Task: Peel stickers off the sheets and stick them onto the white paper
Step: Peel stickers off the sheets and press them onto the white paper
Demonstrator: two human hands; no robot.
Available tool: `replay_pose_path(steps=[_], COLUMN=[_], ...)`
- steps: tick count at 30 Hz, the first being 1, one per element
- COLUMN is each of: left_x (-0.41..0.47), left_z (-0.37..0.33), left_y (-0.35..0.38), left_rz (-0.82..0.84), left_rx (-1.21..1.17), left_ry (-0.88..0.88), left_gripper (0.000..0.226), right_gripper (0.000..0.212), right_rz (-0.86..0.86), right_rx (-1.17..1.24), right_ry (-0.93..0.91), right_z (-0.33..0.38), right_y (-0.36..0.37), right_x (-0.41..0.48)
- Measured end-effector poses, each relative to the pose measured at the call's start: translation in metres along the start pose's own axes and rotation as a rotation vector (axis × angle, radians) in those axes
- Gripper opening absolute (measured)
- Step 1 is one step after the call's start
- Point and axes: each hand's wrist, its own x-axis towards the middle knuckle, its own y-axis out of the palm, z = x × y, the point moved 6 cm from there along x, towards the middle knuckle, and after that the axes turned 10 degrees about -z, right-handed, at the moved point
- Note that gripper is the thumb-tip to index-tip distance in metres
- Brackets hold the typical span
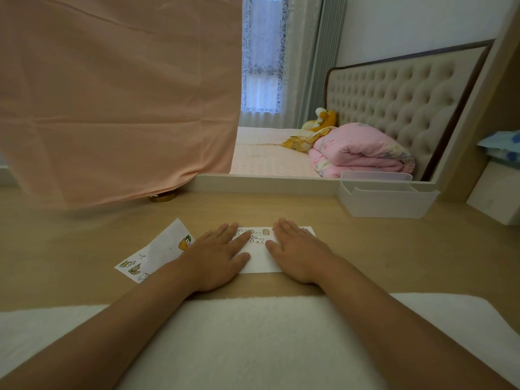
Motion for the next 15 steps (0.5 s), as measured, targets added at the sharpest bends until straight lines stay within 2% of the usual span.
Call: replay_pose_path(steps=[6,9,15], left_x=[0.0,0.001,0.003], left_z=[-0.001,0.0,0.003], left_y=[-0.002,-0.012,-0.035], left_rz=[-0.01,-0.094,-0.277], left_rx=[-0.019,-0.084,-0.34], left_ry=[-0.008,-0.048,-0.11], left_gripper=[0.061,0.067,0.054], right_gripper=[0.072,0.072,0.06], right_rz=[-0.027,-0.05,-0.19], right_rx=[-0.026,-0.053,0.056], right_ry=[0.119,0.136,-0.06], right_z=[-0.012,-0.013,0.019], right_y=[-0.001,-0.002,-0.02], right_x=[0.003,0.003,-0.002])
